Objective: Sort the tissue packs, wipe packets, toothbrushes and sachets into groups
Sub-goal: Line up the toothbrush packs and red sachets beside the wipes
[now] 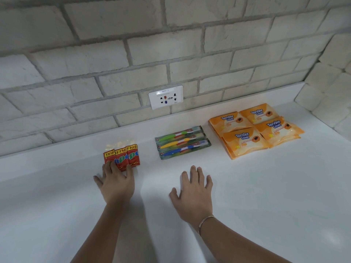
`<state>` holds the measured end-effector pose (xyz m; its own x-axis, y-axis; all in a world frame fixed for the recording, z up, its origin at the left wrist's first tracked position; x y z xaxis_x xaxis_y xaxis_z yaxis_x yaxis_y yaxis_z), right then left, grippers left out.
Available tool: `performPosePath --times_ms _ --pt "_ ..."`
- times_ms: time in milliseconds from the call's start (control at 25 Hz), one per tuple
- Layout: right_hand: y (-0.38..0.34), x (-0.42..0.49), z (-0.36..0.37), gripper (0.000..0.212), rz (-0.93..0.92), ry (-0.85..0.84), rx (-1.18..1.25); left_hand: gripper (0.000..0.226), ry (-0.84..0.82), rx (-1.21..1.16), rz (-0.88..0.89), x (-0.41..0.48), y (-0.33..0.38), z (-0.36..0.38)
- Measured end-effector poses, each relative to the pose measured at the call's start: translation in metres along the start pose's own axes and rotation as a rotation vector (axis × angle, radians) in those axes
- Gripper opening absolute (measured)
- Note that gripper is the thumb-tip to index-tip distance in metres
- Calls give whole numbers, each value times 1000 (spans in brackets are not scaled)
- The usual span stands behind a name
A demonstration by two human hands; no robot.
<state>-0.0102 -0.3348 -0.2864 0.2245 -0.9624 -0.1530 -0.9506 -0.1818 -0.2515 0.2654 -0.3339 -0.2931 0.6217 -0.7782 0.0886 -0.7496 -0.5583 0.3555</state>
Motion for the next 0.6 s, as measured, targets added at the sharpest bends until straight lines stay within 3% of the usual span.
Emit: performPosePath --times_ms 280,600 --pt "0 -1 1 72 4 -3 13 47 3 52 141 -1 8 2" --pt "0 -1 1 72 7 13 23 47 23 71 142 0 9 2"
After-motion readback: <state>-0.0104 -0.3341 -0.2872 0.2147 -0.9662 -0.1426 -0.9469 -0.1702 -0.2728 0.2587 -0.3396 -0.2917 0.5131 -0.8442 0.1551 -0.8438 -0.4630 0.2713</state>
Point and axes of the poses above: each hand's wrist, its own x-axis towards the middle knuckle, its own z-axis out of the palm, y = z × x, the point moved 7 cm from there along x, towards the middle knuckle, and after that the axes turned 4 degrees about -y, right-handed, at the moved point
